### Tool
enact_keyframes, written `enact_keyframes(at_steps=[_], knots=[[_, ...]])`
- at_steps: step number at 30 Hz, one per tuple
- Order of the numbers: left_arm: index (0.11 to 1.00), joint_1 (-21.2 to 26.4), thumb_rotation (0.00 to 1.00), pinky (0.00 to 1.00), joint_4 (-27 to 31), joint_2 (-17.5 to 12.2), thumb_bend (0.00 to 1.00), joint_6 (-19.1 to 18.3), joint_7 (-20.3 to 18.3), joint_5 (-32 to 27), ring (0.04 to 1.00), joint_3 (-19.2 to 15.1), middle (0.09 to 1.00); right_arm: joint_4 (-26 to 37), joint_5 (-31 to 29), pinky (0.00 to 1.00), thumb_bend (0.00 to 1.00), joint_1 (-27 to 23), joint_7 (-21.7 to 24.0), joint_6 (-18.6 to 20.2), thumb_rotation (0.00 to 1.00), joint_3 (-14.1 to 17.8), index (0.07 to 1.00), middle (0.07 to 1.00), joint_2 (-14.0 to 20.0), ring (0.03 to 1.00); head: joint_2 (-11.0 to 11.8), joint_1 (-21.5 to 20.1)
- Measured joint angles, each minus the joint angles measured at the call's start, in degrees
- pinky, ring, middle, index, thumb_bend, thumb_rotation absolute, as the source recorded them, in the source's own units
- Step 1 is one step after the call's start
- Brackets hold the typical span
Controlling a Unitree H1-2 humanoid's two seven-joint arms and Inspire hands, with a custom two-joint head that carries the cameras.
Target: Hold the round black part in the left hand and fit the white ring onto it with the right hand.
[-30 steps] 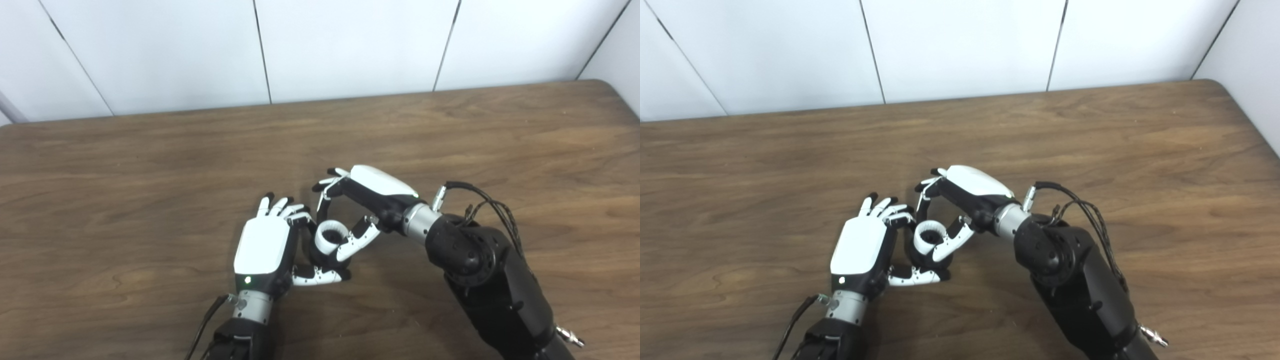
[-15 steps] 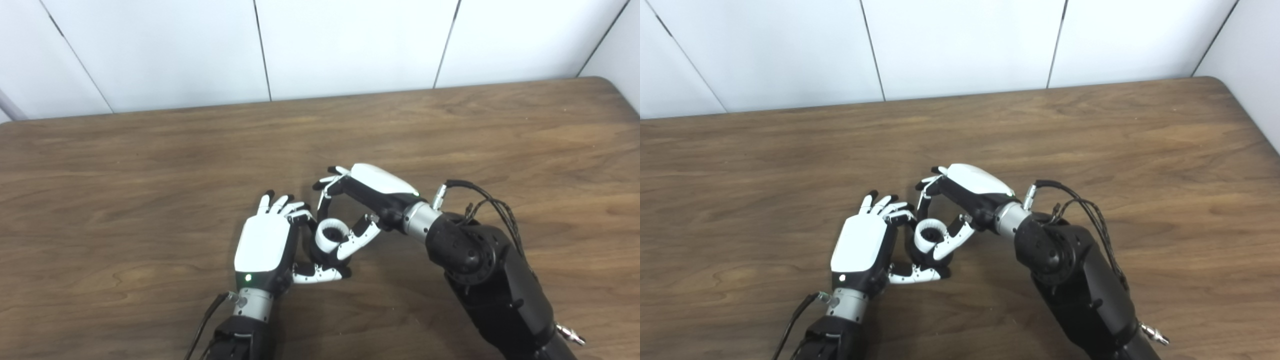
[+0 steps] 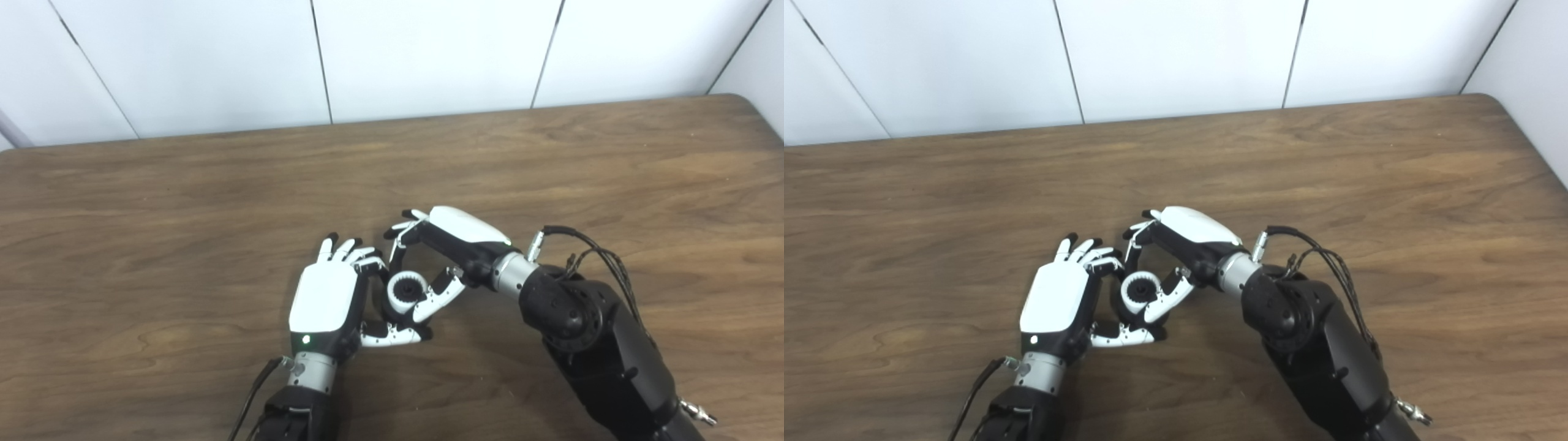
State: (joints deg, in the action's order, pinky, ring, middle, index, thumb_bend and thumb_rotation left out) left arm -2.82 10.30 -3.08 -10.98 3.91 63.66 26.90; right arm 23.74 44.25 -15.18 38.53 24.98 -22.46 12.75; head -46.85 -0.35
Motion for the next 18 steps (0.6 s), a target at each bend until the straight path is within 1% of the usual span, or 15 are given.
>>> enact_keyframes(at_steps=[6, 7, 8, 9, 11, 12, 14, 18], knots=[[0.485, 0.0, 0.06, 1.0, 0.0, 0.1, 0.52, -0.2, -0.1, 0.3, 0.895, 0.1, 0.787, 0.0, 0.1, 1.0, 0.52, 0.0, -0.1, -0.2, 0.15, 0.0, 0.491, 0.872, 0.1, 1.0, 0.1, -0.3], [0.485, 0.0, 0.06, 1.0, 0.0, 0.1, 0.52, -0.2, -0.1, 0.4, 0.894, 0.1, 0.786, 0.0, 0.1, 1.0, 0.75, 0.0, -0.1, -0.2, 0.19, 0.0, 0.568, 0.877, 0.2, 1.0, 0.1, -0.3], [0.485, 0.0, 0.06, 1.0, 0.0, 0.1, 0.52, -0.2, -0.1, 0.6, 0.893, 0.1, 0.786, 0.0, 0.1, 1.0, 0.84, 0.0, -0.1, -0.2, 0.22, 0.0, 0.602, 0.881, 0.2, 1.0, 0.0, -0.3], [0.485, 0.0, 0.06, 1.0, 0.0, 0.1, 0.52, -0.2, -0.1, 0.8, 0.893, 0.1, 0.785, 0.0, 0.3, 1.0, 0.89, 0.0, -0.1, -0.2, 0.24, 0.0, 0.628, 0.888, 0.3, 1.0, 0.0, -0.3], [0.485, 0.0, 0.06, 1.0, 0.0, 0.1, 0.52, -0.2, 0.0, 1.0, 0.892, 0.1, 0.784, 0.0, 0.6, 1.0, 0.96, -0.1, -0.1, -0.1, 0.27, 0.0, 0.665, 0.903, 0.6, 1.0, 0.0, -0.3], [0.485, 0.0, 0.06, 1.0, 0.0, 0.1, 0.52, -0.2, 0.0, 1.0, 0.894, 0.1, 0.785, 0.0, 0.8, 1.0, 0.98, -0.1, -0.1, 0.1, 0.28, 0.0, 0.683, 0.91, 0.7, 1.0, 0.0, -0.3], [0.485, 0.0, 0.06, 1.0, 0.0, 0.1, 0.52, -0.2, -0.1, 1.1, 0.897, 0.0, 0.787, 0.0, 1.2, 1.0, 1.0, -0.1, 0.0, 0.3, 0.3, 0.1, 0.708, 0.917, 0.8, 1.0, 0.0, -0.3], [0.485, 0.0, 0.06, 1.0, 0.0, 0.4, 0.52, -0.2, -0.3, 1.1, 0.895, 0.0, 0.786, 0.0, 1.2, 1.0, 1.0, -0.1, -0.1, 0.2, 0.33, 0.1, 0.723, 0.918, 0.8, 1.0, -0.1, -0.2]])
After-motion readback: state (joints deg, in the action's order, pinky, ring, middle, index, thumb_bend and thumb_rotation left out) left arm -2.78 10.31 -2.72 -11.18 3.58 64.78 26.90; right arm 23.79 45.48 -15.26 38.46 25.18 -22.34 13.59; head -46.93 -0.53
